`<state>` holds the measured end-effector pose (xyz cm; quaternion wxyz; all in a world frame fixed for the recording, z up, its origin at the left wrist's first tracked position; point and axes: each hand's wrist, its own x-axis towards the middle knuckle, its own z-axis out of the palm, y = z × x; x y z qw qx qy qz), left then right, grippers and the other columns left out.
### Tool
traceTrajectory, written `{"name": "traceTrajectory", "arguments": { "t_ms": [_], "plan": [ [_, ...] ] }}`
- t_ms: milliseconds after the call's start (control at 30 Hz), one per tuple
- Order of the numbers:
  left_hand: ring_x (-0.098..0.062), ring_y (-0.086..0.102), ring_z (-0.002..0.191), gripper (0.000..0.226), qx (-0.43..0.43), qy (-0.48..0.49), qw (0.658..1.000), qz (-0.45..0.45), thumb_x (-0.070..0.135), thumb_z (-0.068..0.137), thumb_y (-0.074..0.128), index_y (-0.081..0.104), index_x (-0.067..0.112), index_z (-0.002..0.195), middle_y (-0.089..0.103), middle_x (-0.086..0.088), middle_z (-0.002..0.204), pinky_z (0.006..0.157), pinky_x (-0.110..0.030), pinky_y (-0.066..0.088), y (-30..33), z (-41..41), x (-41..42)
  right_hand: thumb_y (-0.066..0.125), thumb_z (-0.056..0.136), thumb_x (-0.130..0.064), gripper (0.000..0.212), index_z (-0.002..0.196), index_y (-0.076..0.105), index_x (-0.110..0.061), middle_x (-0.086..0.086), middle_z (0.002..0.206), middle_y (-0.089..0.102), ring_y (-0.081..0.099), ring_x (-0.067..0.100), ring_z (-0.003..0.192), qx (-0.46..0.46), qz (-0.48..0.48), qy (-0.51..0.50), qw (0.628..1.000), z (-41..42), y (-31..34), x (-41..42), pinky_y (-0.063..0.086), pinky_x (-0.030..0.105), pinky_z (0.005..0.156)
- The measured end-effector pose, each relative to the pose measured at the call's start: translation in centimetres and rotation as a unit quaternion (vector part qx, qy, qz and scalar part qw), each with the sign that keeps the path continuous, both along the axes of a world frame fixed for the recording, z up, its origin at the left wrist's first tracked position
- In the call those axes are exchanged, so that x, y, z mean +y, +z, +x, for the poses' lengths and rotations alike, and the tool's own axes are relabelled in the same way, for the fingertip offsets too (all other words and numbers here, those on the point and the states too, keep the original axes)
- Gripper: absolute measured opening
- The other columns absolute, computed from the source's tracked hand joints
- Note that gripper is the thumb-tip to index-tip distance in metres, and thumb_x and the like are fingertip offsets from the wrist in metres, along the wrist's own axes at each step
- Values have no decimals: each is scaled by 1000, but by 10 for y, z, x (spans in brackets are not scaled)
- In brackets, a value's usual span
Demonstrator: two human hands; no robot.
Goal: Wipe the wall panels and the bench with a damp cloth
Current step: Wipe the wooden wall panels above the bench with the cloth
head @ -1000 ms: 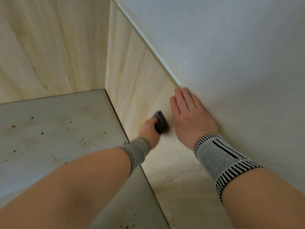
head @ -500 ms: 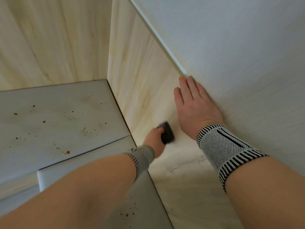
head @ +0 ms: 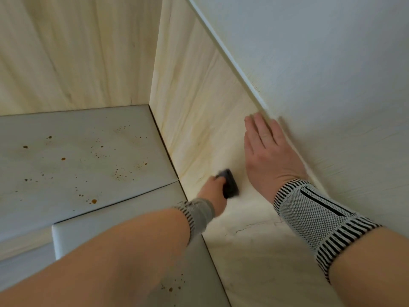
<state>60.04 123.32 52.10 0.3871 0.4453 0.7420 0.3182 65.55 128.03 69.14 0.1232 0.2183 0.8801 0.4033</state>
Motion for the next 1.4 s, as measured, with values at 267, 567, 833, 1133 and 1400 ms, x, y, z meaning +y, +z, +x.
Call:
{"name": "traceTrajectory", "arguments": {
  "t_ms": [267,567,833,1133,1400],
  "plan": [
    [-25,56,98,42,5,8,1000,-22,7,94,52,49,15,135,46,-7,128,91,-30,48,-17,-9,7,-5,86,-18,69,151,1,6,23,159,-12,-14,40,146,-92,-111,-90,985,-9,-17,-12,-17,48,113],
    [-24,49,86,48,0,63,998,-4,5,92,50,42,15,139,41,-10,126,81,-30,46,-21,-57,37,4,87,-15,69,142,34,11,29,153,25,18,43,145,-36,-107,-63,992,-22,-49,-3,-3,49,118],
    [-28,55,106,43,-8,10,1000,24,7,93,55,49,17,134,44,-8,127,96,-30,45,-22,-36,14,3,95,-21,62,149,9,9,27,159,-1,-4,42,147,-76,-116,-28,990,-27,-58,2,-18,48,113],
    [-28,52,104,51,-3,161,982,101,-5,88,50,47,14,135,39,-8,131,84,-23,38,37,-131,78,26,82,-9,52,100,63,22,36,121,58,54,48,119,37,-218,-125,967,-30,-71,7,24,51,109],
    [-23,55,92,26,9,21,999,25,13,95,54,61,17,120,53,-7,113,85,-25,43,-5,-57,26,13,82,-14,66,129,54,6,28,144,40,37,42,137,39,-161,-69,984,-34,-66,7,6,45,117]
  ]
}}
